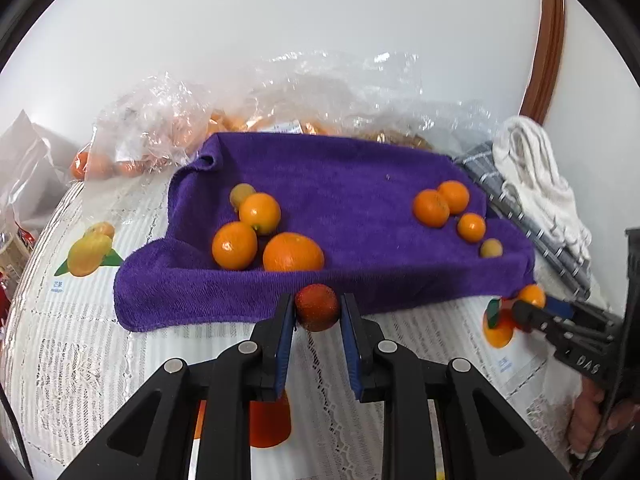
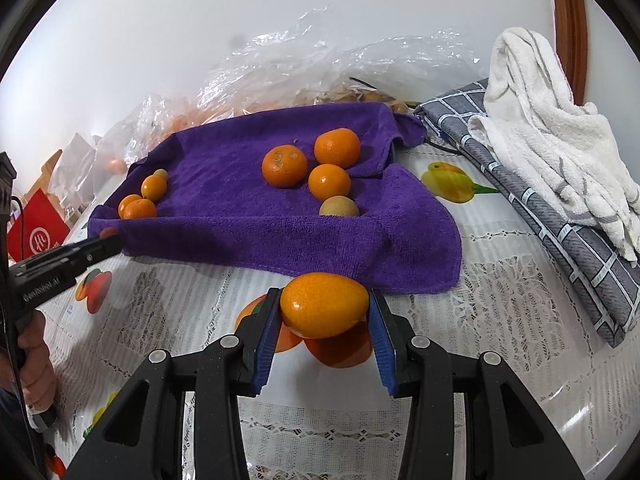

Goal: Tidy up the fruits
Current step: 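Carry the oval fruit in the right gripper while the left gripper carries the red fruit over the towel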

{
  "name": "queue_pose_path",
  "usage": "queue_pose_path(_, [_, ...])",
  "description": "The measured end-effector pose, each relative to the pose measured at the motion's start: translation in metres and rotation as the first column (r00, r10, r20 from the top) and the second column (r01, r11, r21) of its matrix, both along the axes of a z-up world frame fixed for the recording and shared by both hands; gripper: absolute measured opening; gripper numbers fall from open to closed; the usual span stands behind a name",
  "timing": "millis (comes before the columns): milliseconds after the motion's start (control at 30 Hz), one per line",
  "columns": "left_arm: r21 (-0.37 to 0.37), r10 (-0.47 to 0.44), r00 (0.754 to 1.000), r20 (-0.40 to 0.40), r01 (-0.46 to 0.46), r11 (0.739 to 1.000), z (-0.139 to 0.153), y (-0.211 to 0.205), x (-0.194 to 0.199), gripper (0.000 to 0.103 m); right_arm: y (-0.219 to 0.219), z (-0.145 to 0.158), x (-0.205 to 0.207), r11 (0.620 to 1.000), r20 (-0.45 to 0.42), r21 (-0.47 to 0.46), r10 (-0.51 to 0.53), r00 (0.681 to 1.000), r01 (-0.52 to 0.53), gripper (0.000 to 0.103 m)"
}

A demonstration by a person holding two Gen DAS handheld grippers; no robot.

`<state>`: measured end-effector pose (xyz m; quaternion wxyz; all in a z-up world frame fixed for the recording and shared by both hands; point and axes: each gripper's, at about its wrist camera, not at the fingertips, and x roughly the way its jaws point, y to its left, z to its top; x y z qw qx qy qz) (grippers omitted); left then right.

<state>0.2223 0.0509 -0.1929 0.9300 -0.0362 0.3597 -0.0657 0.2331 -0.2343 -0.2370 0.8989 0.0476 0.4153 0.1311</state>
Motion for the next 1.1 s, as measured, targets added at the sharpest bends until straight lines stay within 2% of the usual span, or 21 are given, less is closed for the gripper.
queue_pose_path(100, [-0.031,0.002,1.000,0.015,-0.001,1.000,0.004,0.003,-0.001,0.022,0.001,0.000,0.000,1.000,0.001,-0.008,-0.001,1.000,0.001,0.042])
queue_pose_path(433, [-0.025,0.017,0.999,0.050,-0.016,1.000,0.010,0.005,-0.006,0.022,0.005,0.001,-0.002,0.999,0.016,-0.034,0.002,1.000,-0.001,0.042])
queue_pose_path(1100, [-0.082,0.081,0.996,0.044,-0.077,0.994,0.013,0.028,-0.001,0.022,0.003,0.002,-0.003,0.999,0.021,-0.037,-0.014,1.000,0.015,0.042])
